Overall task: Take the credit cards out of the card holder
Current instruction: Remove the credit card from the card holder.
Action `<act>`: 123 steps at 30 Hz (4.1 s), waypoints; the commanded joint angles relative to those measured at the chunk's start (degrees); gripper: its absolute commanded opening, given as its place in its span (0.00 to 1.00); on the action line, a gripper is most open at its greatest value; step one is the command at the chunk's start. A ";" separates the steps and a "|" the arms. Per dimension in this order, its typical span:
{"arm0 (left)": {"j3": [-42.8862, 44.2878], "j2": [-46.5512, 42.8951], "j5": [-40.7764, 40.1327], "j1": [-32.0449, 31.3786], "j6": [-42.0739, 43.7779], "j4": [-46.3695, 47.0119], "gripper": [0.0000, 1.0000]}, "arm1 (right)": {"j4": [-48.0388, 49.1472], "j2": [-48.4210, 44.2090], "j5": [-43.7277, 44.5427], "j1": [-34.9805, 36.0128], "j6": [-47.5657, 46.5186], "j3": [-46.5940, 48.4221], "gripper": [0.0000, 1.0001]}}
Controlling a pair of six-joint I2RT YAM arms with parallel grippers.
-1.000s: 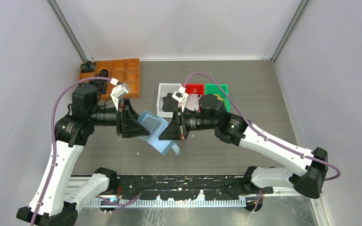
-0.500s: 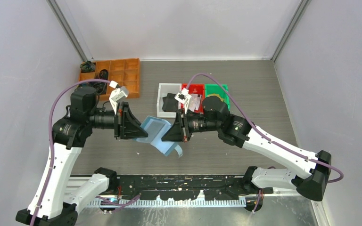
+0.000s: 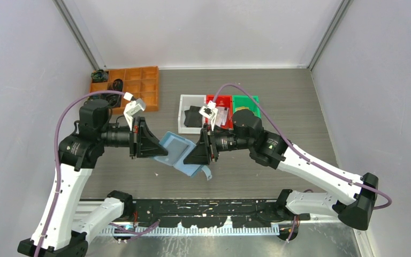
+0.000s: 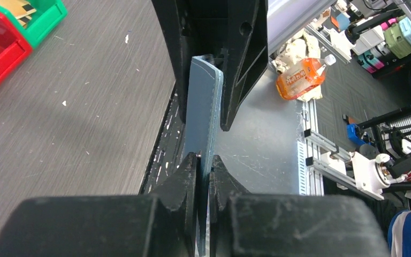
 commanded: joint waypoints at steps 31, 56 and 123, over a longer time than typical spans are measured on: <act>-0.04 -1.53 9.96 -0.16 -19.39 14.50 0.44 | 19.52 0.27 -4.52 0.13 7.15 -2.02 0.13; -0.09 -2.09 3.15 -0.14 -12.48 10.77 0.00 | 23.78 -1.95 -7.09 0.16 8.62 -3.34 0.28; 6.19 -3.84 -9.66 -0.12 0.97 3.23 0.24 | 5.67 -1.25 -1.82 0.05 4.11 1.16 0.13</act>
